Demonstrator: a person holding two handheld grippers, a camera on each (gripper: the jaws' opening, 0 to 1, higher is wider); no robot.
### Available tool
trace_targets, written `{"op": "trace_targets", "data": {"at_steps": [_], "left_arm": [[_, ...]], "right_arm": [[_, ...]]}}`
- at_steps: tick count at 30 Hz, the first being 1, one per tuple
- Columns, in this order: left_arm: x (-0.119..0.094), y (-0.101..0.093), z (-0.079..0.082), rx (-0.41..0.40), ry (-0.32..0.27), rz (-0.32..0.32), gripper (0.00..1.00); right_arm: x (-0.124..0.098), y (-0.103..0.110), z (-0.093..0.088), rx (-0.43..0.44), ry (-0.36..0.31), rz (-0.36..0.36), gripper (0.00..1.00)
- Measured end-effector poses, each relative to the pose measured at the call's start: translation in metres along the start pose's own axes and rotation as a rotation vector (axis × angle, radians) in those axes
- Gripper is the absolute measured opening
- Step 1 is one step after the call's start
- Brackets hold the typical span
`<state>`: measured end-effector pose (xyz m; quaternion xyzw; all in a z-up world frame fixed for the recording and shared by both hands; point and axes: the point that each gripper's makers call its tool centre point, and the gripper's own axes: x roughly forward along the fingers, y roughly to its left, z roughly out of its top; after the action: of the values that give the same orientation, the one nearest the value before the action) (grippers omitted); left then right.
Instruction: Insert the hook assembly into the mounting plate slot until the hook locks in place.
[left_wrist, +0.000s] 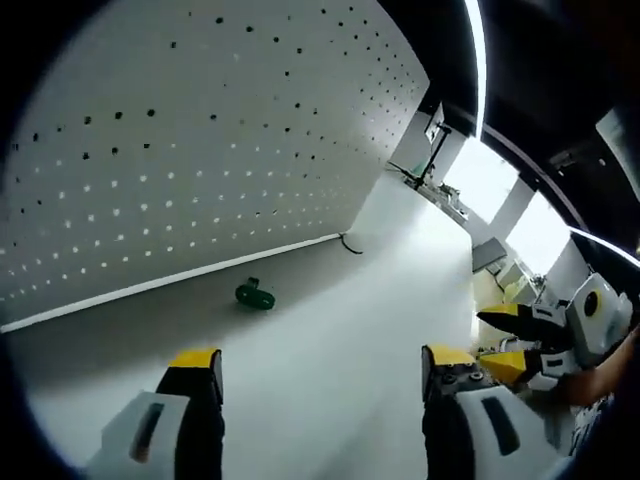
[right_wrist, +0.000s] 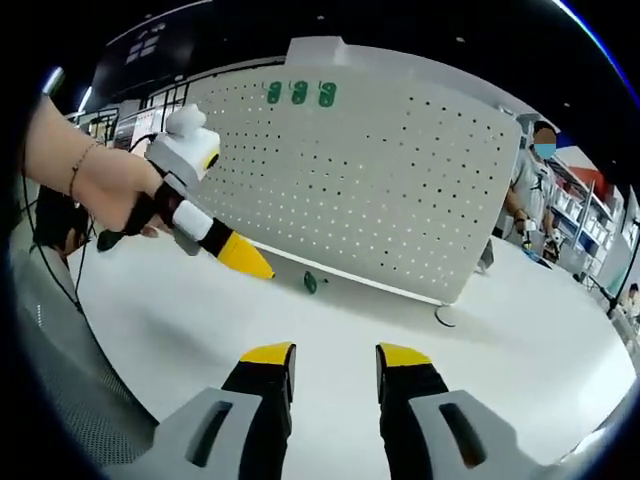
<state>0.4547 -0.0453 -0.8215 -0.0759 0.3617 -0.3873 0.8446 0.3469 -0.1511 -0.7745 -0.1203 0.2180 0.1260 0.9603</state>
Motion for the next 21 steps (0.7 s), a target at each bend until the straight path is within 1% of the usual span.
{"op": "trace_targets", "data": {"at_steps": [3, 6, 9, 13, 15, 18, 19, 21], "left_arm": [[0.011, 0.002, 0.003, 0.006, -0.009, 0.011, 0.79], [0.023, 0.004, 0.006, 0.016, -0.011, 0.026, 0.77], [0.036, 0.010, 0.006, -0.009, -0.003, 0.046, 0.74], [0.048, 0.019, 0.009, -0.033, -0.002, 0.082, 0.69], [0.054, 0.023, 0.011, -0.031, -0.001, 0.098, 0.66], [0.062, 0.025, 0.013, -0.030, 0.002, 0.103, 0.65], [0.065, 0.025, 0.013, -0.033, 0.007, 0.098, 0.64], [0.069, 0.028, 0.011, -0.022, 0.018, 0.109, 0.61]], "right_arm": [[-0.001, -0.005, 0.000, 0.017, -0.005, -0.019, 0.29], [0.000, -0.004, -0.001, 0.015, -0.003, -0.017, 0.29], [0.000, -0.003, -0.001, 0.012, -0.005, -0.017, 0.29], [0.000, -0.007, -0.002, 0.032, -0.002, -0.034, 0.28], [-0.001, -0.009, -0.001, 0.035, -0.004, -0.039, 0.28], [-0.002, -0.010, 0.000, 0.036, -0.005, -0.049, 0.26], [-0.003, -0.012, 0.001, 0.030, -0.013, -0.057, 0.25], [-0.005, -0.013, 0.005, 0.019, -0.031, -0.070, 0.25]]}}
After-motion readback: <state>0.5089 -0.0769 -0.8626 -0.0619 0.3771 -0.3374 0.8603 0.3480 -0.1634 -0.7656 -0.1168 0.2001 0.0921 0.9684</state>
